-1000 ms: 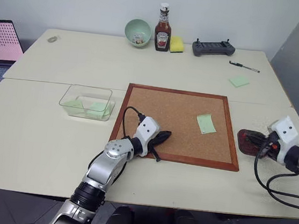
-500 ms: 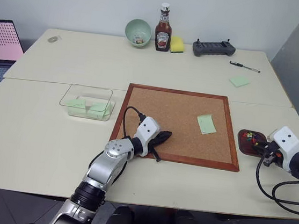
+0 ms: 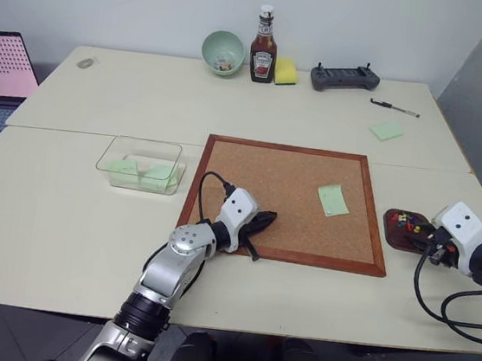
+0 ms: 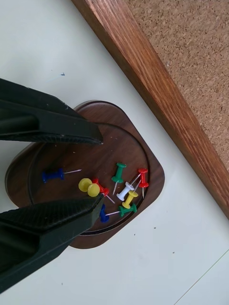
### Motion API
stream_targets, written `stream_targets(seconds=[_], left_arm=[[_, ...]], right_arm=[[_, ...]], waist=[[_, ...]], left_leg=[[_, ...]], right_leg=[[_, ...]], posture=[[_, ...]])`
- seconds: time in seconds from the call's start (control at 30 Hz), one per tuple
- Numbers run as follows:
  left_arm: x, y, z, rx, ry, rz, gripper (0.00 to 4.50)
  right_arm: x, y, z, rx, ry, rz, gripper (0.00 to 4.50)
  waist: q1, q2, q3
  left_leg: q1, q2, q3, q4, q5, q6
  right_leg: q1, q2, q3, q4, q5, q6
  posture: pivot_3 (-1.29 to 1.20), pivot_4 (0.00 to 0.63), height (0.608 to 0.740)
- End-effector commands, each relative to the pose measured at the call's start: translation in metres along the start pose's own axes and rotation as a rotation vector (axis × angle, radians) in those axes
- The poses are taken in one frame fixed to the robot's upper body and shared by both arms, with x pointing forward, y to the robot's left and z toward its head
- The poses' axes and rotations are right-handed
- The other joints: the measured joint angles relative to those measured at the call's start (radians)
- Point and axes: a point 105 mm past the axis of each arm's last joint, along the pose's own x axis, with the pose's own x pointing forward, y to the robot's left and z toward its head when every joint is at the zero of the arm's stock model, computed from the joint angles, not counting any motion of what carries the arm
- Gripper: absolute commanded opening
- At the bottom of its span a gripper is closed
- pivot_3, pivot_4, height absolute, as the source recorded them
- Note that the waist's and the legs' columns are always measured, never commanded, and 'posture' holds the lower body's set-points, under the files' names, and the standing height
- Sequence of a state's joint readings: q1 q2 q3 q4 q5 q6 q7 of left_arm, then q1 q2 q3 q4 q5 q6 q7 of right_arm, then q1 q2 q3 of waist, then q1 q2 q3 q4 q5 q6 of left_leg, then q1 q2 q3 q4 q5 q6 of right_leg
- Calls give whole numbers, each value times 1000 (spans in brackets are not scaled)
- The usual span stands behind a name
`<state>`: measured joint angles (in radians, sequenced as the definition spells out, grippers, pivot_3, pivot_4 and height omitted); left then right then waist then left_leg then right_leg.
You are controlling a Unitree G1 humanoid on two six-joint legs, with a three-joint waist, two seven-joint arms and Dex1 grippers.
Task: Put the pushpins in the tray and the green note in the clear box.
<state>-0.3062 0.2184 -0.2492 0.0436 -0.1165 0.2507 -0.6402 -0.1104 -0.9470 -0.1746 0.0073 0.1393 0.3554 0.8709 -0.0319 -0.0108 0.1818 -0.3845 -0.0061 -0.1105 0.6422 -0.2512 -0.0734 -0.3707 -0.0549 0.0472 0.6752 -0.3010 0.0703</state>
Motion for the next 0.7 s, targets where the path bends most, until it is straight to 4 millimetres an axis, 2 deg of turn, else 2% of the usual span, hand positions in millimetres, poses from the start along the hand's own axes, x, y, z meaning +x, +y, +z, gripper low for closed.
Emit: stream_targets(seconds=[0.03,0.4,0.53,0.6,0.7], left_arm=[[-2,-4,-14,-27,40,-6,0],[-1,-5,-11,-24,28,-2,0],[-1,-4,-11,-22,28,0,0],[-2,-3,-11,-21,28,1,0],[-2,-3,-11,-22,29,2,0]], right_arm=[[-1,-6,2,-31,2,-33,1711],[6,-6,4,2,-15,-53,1711],[0,-11,17,36,-85,-73,1711],[-5,-12,30,65,-150,-59,1711],[-9,-3,50,108,-234,13,1711]], waist=[[0,0,0],[0,0,0],[0,0,0],[0,0,0],[-1,0,0]], left_leg=[[0,0,0,0,0,0],[0,0,0,0,0,0],[0,0,0,0,0,0],[0,0,0,0,0,0],[0,0,0,0,0,0]], right_leg=[[0,0,0,0,0,0],[0,0,0,0,0,0],[0,0,0,0,0,0],[0,0,0,0,0,0],[0,0,0,0,0,0]], posture=[[0,150,740],[0,150,740],[0,150,740],[0,150,740],[0,150,740]])
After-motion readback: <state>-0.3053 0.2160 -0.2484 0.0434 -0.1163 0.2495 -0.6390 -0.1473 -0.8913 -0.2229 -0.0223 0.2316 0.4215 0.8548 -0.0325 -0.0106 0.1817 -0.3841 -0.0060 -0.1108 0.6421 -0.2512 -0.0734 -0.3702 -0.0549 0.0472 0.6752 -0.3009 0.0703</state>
